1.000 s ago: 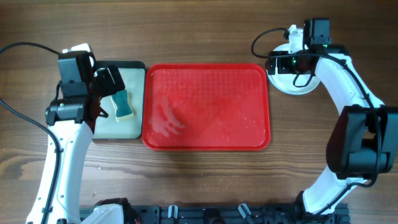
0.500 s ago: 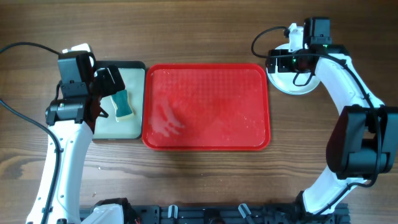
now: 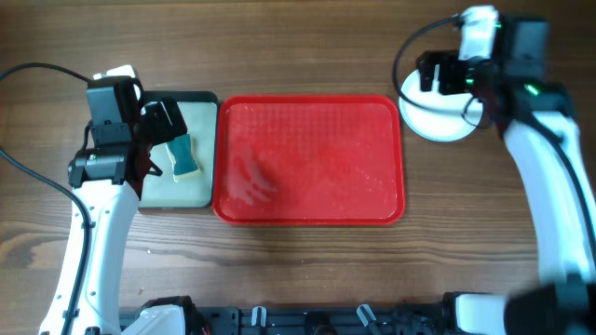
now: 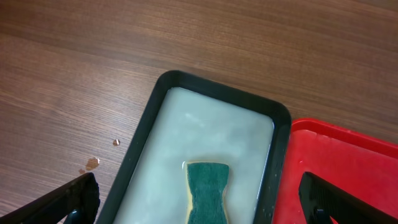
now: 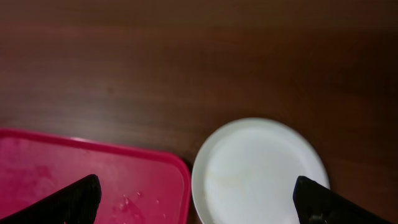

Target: Clean dirty plates on tray and stack at the side

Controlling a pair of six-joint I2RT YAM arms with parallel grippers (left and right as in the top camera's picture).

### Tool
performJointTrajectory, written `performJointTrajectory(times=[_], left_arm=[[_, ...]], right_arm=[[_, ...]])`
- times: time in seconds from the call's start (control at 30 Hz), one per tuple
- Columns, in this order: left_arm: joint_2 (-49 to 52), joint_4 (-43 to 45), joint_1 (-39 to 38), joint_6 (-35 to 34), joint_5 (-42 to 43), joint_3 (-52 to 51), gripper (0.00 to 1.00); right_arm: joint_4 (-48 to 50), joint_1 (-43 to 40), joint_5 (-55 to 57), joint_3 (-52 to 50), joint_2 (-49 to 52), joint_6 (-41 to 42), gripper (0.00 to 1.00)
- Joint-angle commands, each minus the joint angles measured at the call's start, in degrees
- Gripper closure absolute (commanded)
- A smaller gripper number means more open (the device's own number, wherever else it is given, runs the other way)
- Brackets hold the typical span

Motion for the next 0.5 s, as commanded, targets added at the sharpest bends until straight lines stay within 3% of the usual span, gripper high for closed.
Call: performJointTrajectory(times=[0.0,0.47], left_arm=[[0.1,0.2,-0.1,0.2,-0.1,0.7,0.00],[0.1,0.2,0.0,0.2,-0.1,0.7,0.00]], right_arm=[[0.0,0.3,-0.6,0.6,-11.4,-1.0,0.00],[-5.3,0.3,-0.5,0.6,-44.2,-1.2,0.00]])
